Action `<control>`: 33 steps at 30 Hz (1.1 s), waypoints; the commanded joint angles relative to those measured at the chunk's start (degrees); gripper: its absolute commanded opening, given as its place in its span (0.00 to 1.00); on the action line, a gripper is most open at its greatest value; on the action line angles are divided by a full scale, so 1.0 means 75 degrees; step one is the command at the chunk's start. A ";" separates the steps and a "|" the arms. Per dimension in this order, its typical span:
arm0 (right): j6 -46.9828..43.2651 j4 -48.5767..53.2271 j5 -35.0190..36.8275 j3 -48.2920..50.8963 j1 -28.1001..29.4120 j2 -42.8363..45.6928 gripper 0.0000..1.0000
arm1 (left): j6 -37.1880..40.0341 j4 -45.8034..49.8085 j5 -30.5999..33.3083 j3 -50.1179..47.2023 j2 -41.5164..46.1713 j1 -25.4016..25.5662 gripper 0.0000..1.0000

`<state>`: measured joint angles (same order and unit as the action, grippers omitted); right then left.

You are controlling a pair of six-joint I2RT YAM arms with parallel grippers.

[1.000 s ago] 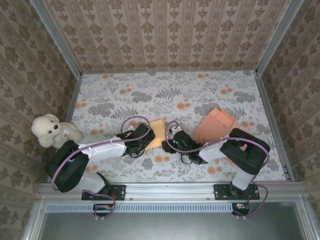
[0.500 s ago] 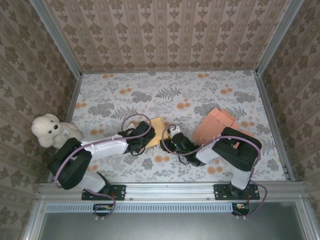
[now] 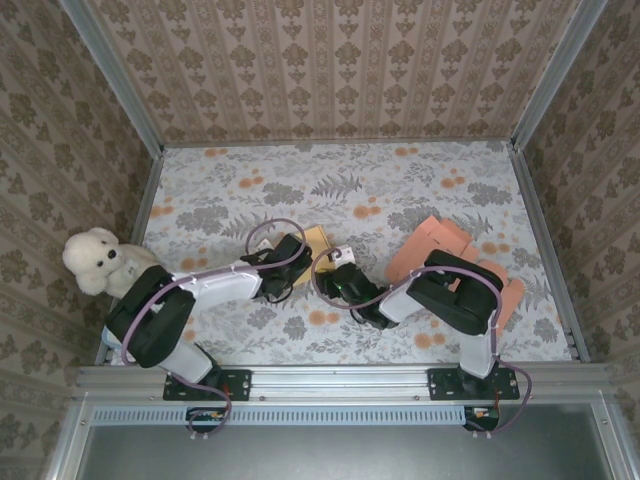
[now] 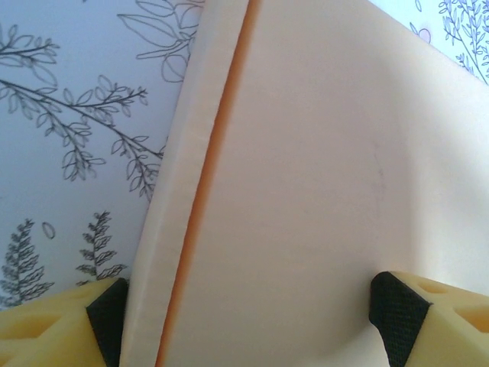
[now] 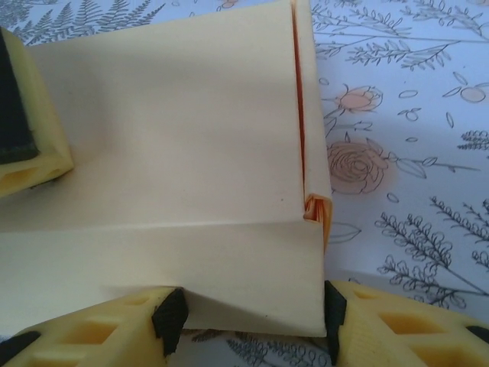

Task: Fold the paper box

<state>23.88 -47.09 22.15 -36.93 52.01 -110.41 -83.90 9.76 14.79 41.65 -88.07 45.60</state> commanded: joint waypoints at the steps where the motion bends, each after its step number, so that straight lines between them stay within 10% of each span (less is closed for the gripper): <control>1: -0.0208 0.0706 -0.0383 -0.0133 -0.0025 -0.0739 0.58 | 0.0540 0.0593 -0.2020 -0.0281 -0.0760 0.0316 0.84; 33: 0.0678 0.3700 -0.1421 0.0401 -0.0279 0.2375 0.60 | 0.1247 0.2666 -0.0475 0.0013 0.1394 0.0242 0.89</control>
<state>27.16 -25.65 14.02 -34.13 50.13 -96.20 -77.52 23.97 9.08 42.37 -80.44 47.18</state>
